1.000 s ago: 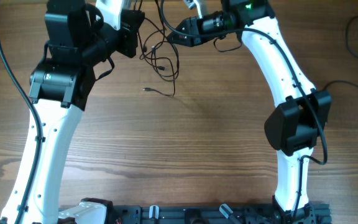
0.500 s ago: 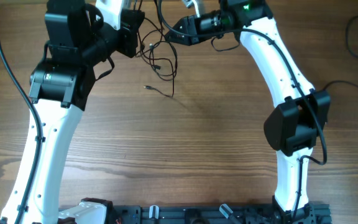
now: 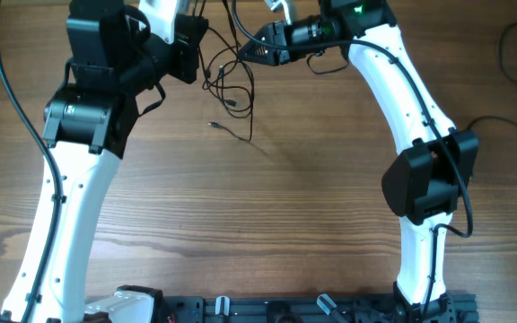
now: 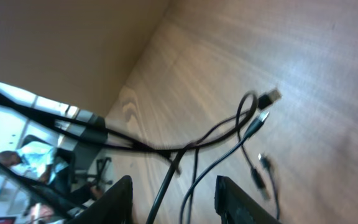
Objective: Untangle cables
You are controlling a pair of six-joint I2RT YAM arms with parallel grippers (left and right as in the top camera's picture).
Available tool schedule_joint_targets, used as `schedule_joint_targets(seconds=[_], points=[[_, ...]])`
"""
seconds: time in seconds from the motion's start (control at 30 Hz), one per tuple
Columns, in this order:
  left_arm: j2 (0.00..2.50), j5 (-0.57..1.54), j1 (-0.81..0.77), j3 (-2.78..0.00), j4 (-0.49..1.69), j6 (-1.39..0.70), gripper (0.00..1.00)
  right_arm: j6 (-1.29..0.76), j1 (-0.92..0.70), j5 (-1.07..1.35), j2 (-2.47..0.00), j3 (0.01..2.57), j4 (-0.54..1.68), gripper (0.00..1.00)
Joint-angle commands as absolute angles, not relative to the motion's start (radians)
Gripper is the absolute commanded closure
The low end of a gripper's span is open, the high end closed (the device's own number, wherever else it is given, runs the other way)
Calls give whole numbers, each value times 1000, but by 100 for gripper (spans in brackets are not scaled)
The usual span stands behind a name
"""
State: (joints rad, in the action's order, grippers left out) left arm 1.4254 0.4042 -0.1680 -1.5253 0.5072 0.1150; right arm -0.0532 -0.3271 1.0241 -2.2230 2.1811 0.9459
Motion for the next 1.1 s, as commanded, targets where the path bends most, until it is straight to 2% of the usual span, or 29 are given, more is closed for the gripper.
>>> schedule_joint_targets(seconds=[0.0,0.23,0.4,0.53,0.57,0.6,0.87,1.07], points=[[1441,384,-165,-1552,465,123,96,-51,-326,1034,-2214,2178,985,55],[1440,373,-165,-1552,419,123,96,-54,-328,1014,-2214,2178,1004,55],[1440,373,-165,-1552,421,96,96,-59,-328,1014,-2214,2178,980,62],[1440,374,-167,-1552,422,95,96,-82,-330,1005,-2215,2178,972,81],[1440,374,-166,-1552,422,92,96,-91,-332,983,-2215,2178,972,91],[1440,373,-166,-1552,423,92,96,-113,-335,941,-2215,2178,969,95],[1441,211,-147,-1552,488,117,96,-292,-264,621,-2202,2178,902,95],[1441,212,-46,-1552,514,126,96,-315,-108,613,-2196,2178,963,95]])
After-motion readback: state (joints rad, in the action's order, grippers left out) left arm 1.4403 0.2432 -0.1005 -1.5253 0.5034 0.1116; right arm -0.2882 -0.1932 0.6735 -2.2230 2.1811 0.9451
